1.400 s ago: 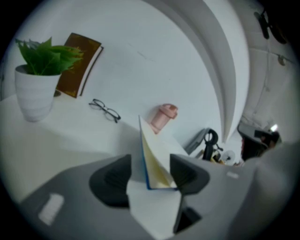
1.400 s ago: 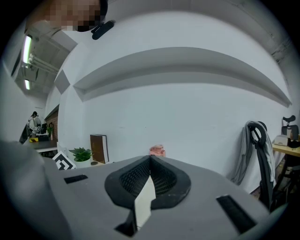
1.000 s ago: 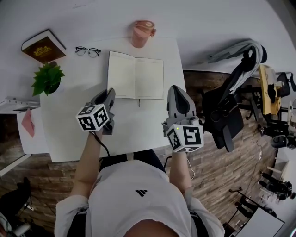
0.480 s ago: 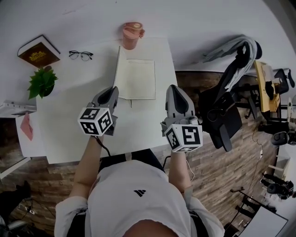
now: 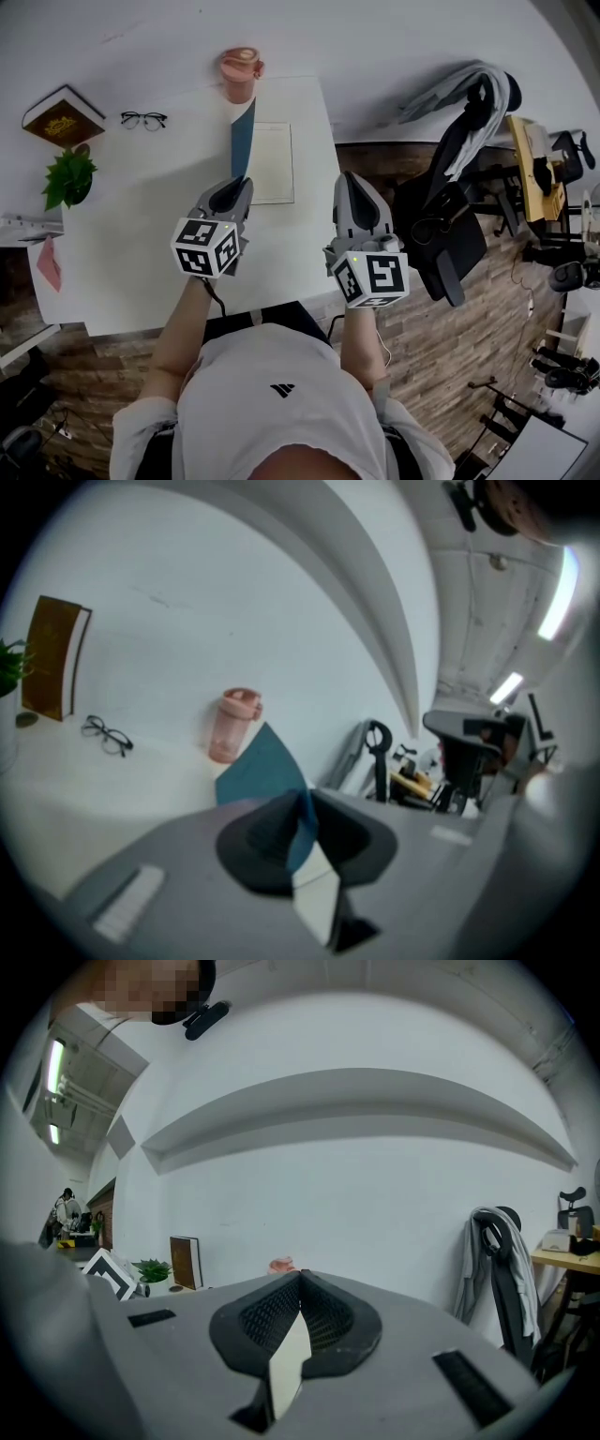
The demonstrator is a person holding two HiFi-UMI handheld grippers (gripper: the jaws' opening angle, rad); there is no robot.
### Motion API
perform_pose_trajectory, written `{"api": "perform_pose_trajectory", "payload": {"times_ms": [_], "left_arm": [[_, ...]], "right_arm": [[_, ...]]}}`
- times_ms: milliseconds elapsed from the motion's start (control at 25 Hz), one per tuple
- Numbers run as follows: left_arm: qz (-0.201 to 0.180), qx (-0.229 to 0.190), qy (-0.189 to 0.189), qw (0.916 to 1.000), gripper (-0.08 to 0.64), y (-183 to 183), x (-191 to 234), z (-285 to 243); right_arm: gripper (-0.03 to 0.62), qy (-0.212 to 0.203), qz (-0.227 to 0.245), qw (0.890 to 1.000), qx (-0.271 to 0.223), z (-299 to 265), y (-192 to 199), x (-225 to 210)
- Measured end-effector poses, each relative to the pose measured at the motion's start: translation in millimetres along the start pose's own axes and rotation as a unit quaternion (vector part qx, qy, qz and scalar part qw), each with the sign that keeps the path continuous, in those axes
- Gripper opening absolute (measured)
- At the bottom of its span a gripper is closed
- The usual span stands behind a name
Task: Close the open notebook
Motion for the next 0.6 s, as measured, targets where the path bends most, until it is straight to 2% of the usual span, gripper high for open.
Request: {"api": "perform_pose_trajectory", "payload": {"times_ms": [320, 600], "left_arm": [[-0.043, 0.034, -0.011, 0.9984, 0.054, 20.1, -29.6, -37.9], [-0.076, 0.083, -0.030, 0.9932, 0.055, 48.4, -41.9, -70.8]], "right_arm": [[-0.005, -0.011, 0.000, 1.000, 0.002, 2.6, 4.2, -29.6], [-0.003, -0.021, 0.001, 1.000, 0.006, 2.7, 8.7, -52.9]]}}
Point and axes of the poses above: the fingertips, and each gripper's own axes: z backward along the fingers, x to its left, y out of its underside, the point moved 2 cm from there along z, backward along the fingers, and after that the axes turned 3 degrees about x, right-handed, at the moved point
